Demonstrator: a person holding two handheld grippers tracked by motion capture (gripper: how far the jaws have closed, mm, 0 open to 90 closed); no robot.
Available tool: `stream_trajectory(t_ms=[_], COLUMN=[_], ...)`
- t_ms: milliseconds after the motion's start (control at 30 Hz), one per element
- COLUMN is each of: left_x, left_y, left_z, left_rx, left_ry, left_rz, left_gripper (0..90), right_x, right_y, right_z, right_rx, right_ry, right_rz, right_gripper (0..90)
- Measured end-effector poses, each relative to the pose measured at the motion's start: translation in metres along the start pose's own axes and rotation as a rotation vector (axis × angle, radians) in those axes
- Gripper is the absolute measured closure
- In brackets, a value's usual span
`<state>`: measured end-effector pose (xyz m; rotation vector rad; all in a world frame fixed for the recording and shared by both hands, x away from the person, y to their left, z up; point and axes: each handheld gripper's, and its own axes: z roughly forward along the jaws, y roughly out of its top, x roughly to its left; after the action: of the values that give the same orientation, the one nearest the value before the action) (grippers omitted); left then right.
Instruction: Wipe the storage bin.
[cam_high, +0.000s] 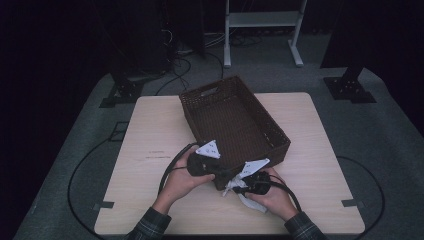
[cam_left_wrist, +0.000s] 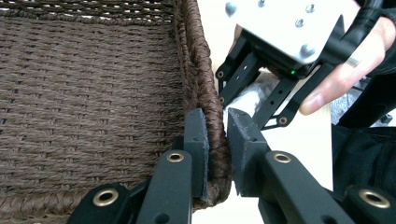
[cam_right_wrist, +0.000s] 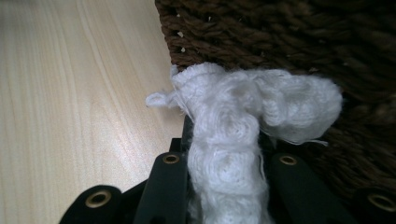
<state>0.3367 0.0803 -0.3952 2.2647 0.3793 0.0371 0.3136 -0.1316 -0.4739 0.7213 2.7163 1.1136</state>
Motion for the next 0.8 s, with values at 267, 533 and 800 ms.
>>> stream_trajectory(t_ms=[267,533,800], left_x=[0.000,0.000,0.000], left_y=[0.000,0.000,0.001], left_z=[0.000,0.000,0.000], left_rx=[0.001,0.004,0.004], left_ry=[-0.001,-0.002,0.002], left_rz=[0.000,-0.005,0.004], left_gripper=[78.0,78.0,78.0], right_x=[0.000,0.002,0.007], right_y=[0.008,0.018,0.017], right_z=[-0.026,-0.053,-0.030], right_rx=[-0.081,-0.155,-0.109], right_ry=[-0.016,-0.039,-0.006], right_rz=[-0.007,-0.009,-0.023], right_gripper=[74.9,74.9,74.9])
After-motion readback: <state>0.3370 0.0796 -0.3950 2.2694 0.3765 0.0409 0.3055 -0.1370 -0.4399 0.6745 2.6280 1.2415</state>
